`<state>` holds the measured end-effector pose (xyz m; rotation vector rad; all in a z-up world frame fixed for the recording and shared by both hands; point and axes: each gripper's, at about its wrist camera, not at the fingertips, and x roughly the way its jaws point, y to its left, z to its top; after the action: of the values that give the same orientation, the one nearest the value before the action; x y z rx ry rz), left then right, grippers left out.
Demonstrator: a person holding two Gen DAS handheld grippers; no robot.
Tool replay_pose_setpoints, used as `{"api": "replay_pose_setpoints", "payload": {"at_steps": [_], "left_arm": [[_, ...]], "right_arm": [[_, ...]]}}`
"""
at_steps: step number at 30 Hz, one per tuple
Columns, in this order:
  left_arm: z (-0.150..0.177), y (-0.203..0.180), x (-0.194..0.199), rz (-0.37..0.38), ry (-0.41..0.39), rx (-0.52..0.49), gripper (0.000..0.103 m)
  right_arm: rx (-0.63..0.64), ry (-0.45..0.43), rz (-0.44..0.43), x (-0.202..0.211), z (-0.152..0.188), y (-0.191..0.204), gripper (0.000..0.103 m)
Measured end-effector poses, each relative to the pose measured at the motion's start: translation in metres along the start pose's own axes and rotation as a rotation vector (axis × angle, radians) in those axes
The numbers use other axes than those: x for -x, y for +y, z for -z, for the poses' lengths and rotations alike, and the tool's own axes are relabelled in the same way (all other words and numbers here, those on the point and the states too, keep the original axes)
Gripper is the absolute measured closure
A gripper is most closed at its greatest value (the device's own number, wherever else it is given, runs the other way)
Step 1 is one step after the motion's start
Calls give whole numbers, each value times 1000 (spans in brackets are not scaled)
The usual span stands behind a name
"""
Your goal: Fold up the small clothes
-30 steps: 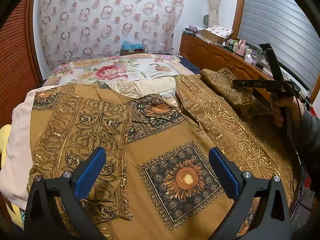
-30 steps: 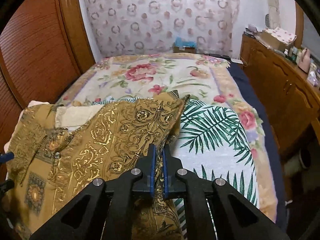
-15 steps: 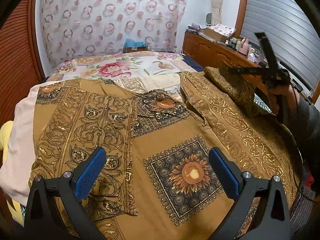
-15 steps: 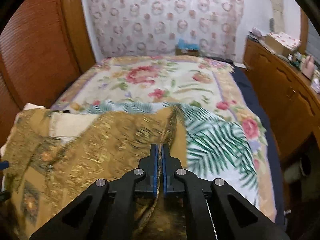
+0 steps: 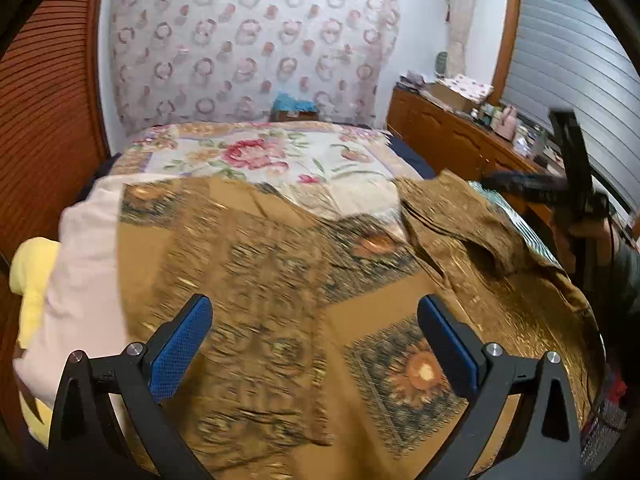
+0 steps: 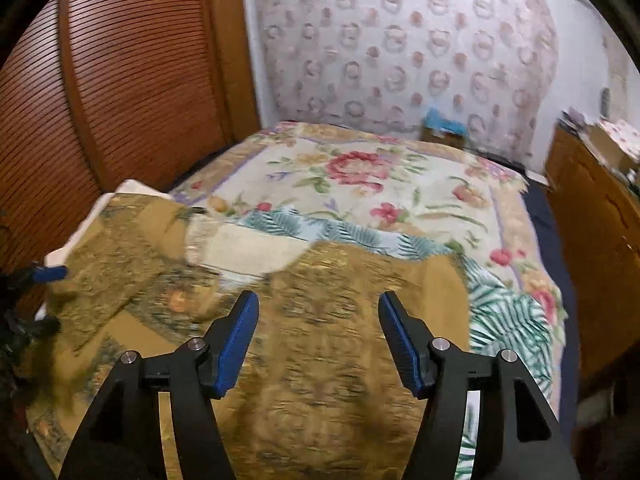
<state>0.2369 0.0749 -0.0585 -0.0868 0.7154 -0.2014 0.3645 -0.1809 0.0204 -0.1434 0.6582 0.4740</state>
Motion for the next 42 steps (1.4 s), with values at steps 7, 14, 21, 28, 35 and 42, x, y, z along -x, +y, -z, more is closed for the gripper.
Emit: {"api": "replay_pose_setpoints", "payload": {"at_steps": [7, 14, 21, 28, 35, 42], "left_arm": [[-20, 37, 3, -58, -17, 22, 5], [-34, 77, -10, -125, 5, 59, 19], [-45, 106, -25, -139, 52, 79, 37], [-51, 126, -46, -135, 120, 109, 50], [-50, 138, -69, -116, 180, 146, 50], [-52, 136, -71, -86, 177, 142, 66]], "right_arm": [[-37, 59, 116, -23, 15, -25, 39], [-79, 101, 150, -55, 12, -40, 39], [-88, 117, 136, -66, 6, -43, 39], [-85, 113, 142, -55, 12, -46, 38], [-82, 114, 149, -52, 15, -45, 37], [-86, 115, 150, -51, 15, -47, 35]]}}
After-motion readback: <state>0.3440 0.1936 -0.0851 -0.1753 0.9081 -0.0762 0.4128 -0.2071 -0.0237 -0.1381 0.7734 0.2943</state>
